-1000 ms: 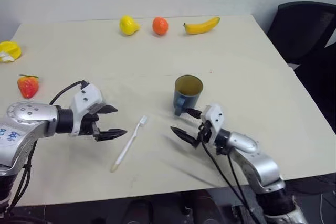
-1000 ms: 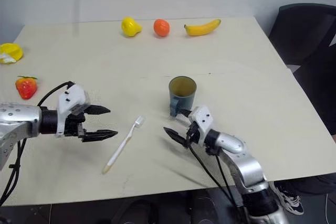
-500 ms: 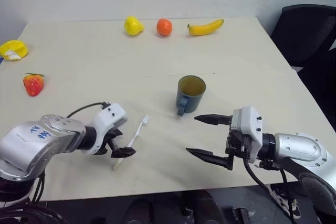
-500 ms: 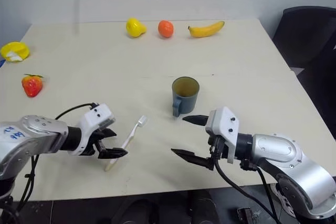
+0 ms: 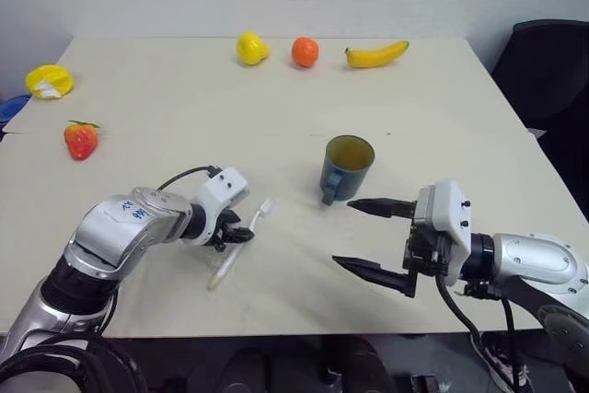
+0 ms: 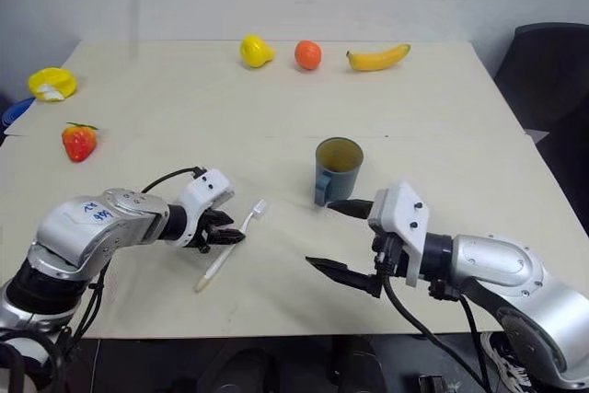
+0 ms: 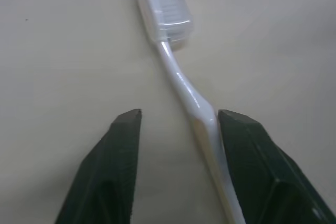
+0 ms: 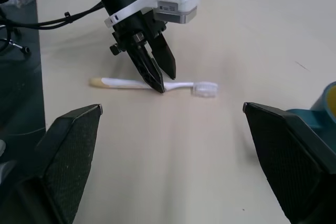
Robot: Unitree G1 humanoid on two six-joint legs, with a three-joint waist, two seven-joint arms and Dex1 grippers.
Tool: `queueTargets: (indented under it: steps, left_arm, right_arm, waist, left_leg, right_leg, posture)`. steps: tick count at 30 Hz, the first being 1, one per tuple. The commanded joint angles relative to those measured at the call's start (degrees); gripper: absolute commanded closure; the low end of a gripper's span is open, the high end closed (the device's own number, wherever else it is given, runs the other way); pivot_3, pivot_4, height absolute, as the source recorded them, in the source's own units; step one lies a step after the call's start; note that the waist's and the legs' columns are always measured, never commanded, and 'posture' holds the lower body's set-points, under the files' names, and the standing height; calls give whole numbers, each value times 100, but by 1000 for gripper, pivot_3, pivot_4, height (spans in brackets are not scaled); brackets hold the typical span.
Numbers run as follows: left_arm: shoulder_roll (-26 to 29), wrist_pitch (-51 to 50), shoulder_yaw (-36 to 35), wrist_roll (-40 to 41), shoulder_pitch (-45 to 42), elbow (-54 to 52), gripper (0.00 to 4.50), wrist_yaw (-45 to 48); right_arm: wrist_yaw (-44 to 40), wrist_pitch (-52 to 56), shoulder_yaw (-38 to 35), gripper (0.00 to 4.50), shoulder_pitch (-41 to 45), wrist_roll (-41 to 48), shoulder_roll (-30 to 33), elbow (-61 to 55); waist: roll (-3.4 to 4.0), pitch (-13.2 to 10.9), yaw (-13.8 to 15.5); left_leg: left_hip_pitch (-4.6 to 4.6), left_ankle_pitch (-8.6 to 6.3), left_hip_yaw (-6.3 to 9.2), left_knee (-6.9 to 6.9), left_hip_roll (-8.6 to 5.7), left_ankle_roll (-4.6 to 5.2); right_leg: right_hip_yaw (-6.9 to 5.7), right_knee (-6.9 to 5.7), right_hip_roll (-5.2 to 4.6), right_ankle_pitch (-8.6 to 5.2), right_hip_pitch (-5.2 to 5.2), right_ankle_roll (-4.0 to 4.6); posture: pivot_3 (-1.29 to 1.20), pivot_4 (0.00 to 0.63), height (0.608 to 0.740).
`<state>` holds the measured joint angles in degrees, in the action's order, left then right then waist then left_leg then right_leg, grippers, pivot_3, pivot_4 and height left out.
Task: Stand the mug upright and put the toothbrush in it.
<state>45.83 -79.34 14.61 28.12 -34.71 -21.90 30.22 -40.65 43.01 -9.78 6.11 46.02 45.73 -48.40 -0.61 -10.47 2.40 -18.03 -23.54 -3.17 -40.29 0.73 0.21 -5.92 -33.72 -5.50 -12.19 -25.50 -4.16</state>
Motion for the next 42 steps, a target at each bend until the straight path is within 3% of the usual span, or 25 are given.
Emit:
queueTargets:
  steps: [1, 4, 9, 13, 20, 24, 31, 37, 42]
  left_arm:
    - [95, -39, 238, -32, 77, 44, 3601, 162]
    - [181, -6, 211, -138, 13, 154, 4346, 182]
    - [-121, 257, -305, -413, -475, 1115, 4347, -63]
    - [-947, 955, -1563, -183, -1409, 2339, 4347, -273]
    - [-2545, 2184, -2823, 584, -2710, 2905, 4347, -316]
    - [-3454, 3219, -2244, 463, -2856, 2943, 4347, 163]
    - [-4145, 4945, -1511, -252, -2681, 3641, 4347, 511]
    - [-4340, 6451, -965, -1083, -2450, 4414, 4347, 689]
    - [-4573, 7258, -1070, -1246, -2268, 5067, 4347, 630]
  right_arm:
    - [42, -172, -218, 0, -10, 83, 86, -246]
    - [108, -158, -257, 0, 6, 120, 81, -230]
    - [133, -19, -418, 0, -87, 438, 171, -284]
    - [316, -46, -509, 0, -87, 372, 266, -269]
    - [732, 40, -1002, 0, -149, 722, 222, -125]
    - [1102, 135, -1061, 0, -185, 885, 216, -273]
    - [1590, 163, -1296, 0, -357, 1167, 225, -384]
    - [1962, 165, -1538, 0, -554, 1472, 301, -523]
    - [2203, 118, -1624, 0, -624, 1630, 347, -578]
  waist:
    - [0, 0, -10]
    - [0, 0, -29]
    - [0, 0, -23]
    - [-10, -6, -4]
    - [-15, -9, 57]
    - [-17, -10, 68]
    - [-16, -10, 15]
    - [-17, -10, 33]
    - [-17, -10, 62]
  left_leg:
    - [0, 0, 1, 0, 0, 0]
    - [-1, 0, 4, 0, 2, 0]
    - [-2, 1, 7, 0, 1, 0]
    - [-12, 5, 14, -2, 1, 2]
    - [-32, -2, -5, -19, -4, 10]
    - [-29, -4, -21, -20, -8, 12]
    - [-27, -2, -49, -26, 2, 8]
    - [-31, -5, -47, -26, 1, 15]
    - [-31, -13, -47, -27, 0, 29]
  right_leg:
    - [-1, 0, 0, 0, 0, 0]
    - [-3, 1, 1, 0, 0, 0]
    - [-6, 0, 1, 0, 0, 0]
    - [-15, 2, 2, 0, -3, -1]
    - [-49, 23, -7, 6, -17, -10]
    - [-46, 29, -13, 11, -13, -19]
    - [-22, 26, -1, 17, 1, -28]
    - [-22, 31, -1, 17, -1, -28]
    - [-23, 41, -3, 20, -1, -32]
  posture:
    - [0, 150, 740]
    - [0, 150, 740]
    - [0, 150, 740]
    - [0, 150, 740]
    - [0, 150, 740]
    - [0, 150, 740]
    - [0, 150, 740]
    - [0, 150, 740]
    - [0, 150, 740]
